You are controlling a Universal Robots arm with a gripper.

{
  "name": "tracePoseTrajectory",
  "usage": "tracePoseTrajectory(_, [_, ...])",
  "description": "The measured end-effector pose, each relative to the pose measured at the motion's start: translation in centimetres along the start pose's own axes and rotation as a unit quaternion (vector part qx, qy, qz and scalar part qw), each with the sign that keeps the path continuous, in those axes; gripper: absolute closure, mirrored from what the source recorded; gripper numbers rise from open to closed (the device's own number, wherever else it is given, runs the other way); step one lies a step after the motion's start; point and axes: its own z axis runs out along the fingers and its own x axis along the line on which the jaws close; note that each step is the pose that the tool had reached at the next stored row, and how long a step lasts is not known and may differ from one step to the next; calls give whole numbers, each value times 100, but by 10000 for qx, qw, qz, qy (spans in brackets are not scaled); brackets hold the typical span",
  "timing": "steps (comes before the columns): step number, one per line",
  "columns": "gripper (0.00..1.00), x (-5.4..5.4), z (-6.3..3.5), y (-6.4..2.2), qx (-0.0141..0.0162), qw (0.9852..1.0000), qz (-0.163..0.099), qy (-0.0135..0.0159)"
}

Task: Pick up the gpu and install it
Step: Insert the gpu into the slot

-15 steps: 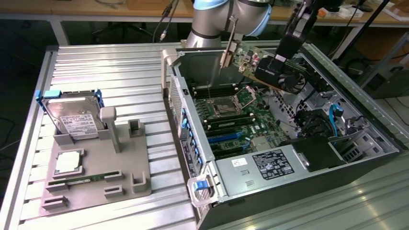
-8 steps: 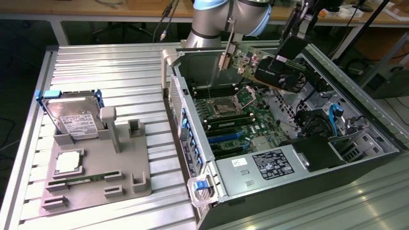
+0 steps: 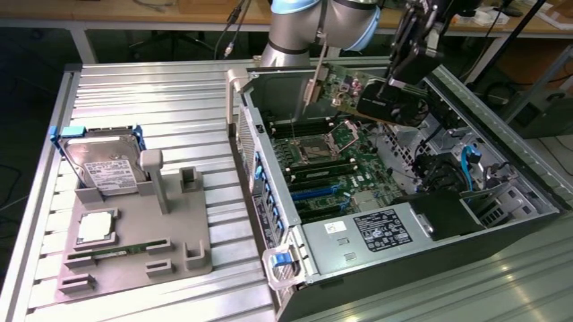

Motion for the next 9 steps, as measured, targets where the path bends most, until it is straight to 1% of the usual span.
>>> tracePoseTrajectory(3, [73,0,0,0,-3,9996,-266,12])
tracePoseTrajectory(6, [73,0,0,0,-7,9983,-578,26])
tracePoseTrajectory(9, [73,0,0,0,-10,9968,-798,36])
